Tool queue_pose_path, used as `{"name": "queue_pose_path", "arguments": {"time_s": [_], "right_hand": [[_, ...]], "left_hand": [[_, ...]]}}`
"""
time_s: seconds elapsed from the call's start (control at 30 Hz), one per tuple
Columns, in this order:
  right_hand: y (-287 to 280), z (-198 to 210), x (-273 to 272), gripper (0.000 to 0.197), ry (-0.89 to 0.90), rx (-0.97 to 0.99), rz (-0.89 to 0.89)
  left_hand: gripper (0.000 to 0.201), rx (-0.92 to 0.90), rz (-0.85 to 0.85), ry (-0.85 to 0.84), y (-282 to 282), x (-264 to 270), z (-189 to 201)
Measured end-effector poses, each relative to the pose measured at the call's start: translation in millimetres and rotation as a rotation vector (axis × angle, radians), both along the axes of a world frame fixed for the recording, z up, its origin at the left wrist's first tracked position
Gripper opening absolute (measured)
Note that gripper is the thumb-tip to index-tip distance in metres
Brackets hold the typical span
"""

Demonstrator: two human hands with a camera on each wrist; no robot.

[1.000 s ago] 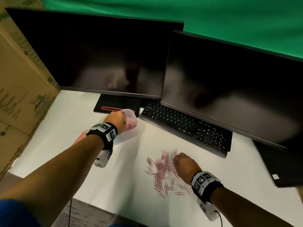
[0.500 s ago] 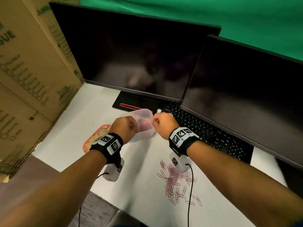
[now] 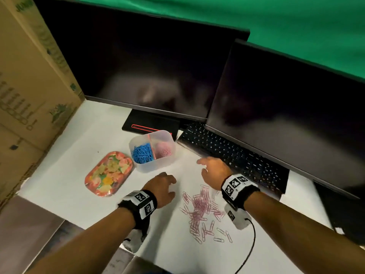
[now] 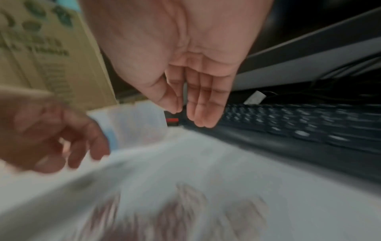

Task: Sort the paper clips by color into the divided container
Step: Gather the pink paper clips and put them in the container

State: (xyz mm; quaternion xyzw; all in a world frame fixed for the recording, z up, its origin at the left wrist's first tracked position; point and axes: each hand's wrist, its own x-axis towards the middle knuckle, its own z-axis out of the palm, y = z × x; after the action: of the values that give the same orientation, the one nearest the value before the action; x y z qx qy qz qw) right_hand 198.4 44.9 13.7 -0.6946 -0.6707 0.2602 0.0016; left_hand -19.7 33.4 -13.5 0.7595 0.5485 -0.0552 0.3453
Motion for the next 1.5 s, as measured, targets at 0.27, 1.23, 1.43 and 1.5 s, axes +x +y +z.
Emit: {"name": "queue_pose_path", "arguments": {"time_s": [0.27, 1.23, 1.43, 1.5], "right_hand": [[-95, -37, 14, 0.072, 0.022, -0.161, 0.289], [-98, -32, 36, 0.027, 0.079, -0.019, 0.125], [-88, -24, 33, 0.021, 0.154, 0.076, 0.107], [-79, -19, 28, 0.021, 0.190, 0.122, 0.098]], "left_hand": [[0.080, 0.076, -0.417, 0.096, -47, 56, -21], [0.020, 0.159, 0.015, -0.163, -25, 50, 27], [0.018, 0.211, 0.241, -0.266, 11, 29, 72], [0.017, 0.284, 0.297, -0.234, 29, 22, 84]]}}
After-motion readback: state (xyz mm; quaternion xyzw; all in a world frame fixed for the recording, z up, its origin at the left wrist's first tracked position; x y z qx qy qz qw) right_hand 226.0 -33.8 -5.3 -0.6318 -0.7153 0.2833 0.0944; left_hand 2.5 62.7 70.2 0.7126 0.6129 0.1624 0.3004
